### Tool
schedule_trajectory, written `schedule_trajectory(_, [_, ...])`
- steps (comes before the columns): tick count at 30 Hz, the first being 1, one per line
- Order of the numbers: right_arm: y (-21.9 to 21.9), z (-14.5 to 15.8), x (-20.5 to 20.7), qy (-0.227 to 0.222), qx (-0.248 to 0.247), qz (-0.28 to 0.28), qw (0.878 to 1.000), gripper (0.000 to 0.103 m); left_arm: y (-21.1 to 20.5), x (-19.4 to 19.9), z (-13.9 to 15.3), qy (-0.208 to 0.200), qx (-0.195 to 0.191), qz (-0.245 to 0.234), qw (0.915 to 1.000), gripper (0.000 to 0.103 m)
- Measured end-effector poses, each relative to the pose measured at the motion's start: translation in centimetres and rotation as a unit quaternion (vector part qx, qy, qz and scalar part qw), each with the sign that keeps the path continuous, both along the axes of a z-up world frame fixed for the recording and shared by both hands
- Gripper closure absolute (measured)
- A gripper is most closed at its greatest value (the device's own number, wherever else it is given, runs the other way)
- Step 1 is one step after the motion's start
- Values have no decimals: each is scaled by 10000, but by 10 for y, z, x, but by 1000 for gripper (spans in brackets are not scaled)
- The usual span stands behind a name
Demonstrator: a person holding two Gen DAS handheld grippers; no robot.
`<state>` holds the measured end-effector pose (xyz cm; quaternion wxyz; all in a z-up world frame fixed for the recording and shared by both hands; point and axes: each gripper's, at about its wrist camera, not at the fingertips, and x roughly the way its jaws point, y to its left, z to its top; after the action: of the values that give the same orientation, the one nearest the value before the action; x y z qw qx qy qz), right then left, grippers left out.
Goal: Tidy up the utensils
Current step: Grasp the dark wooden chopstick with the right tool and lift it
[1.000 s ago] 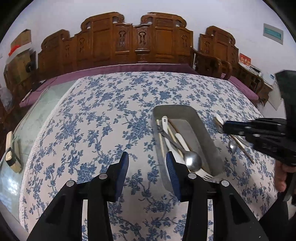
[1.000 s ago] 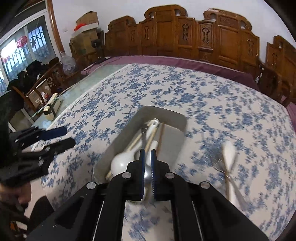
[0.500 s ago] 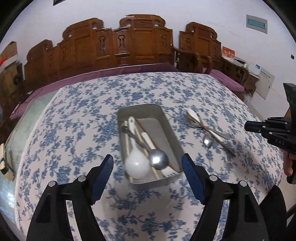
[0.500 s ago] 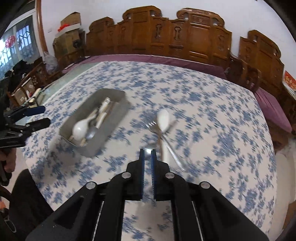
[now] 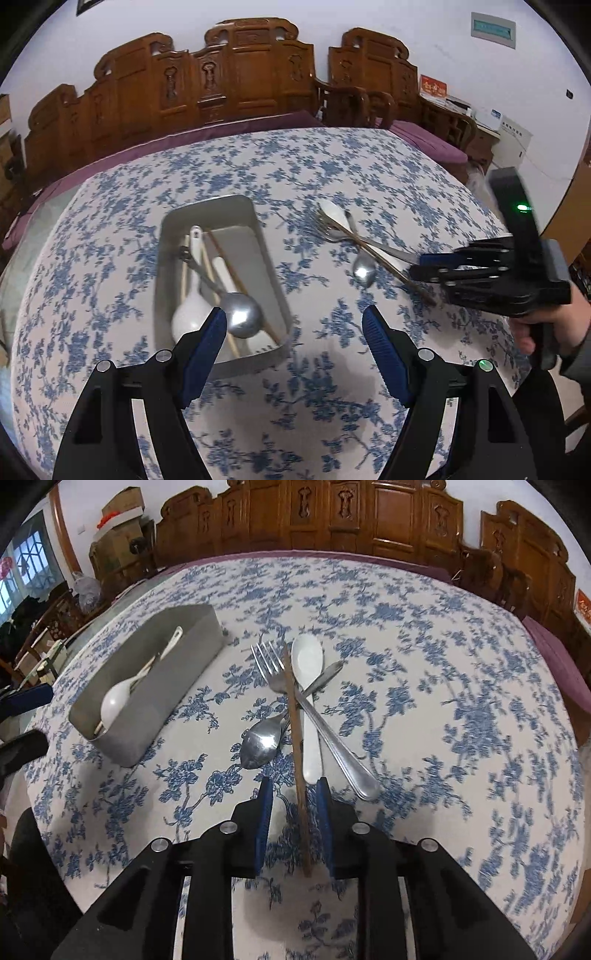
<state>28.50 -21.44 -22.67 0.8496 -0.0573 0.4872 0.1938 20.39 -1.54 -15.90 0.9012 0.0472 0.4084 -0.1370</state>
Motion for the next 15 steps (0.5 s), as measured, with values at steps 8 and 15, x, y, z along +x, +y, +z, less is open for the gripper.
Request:
schedule_trajectory(8, [11,-24,14,257,-281,23,9993,80,-17,0,-10,99,71,-95,9999,30])
schedule_trajectory(15, [12,-26,9,202,-512,67,9985,97,-23,5,-13,149,111,-70,9998,30])
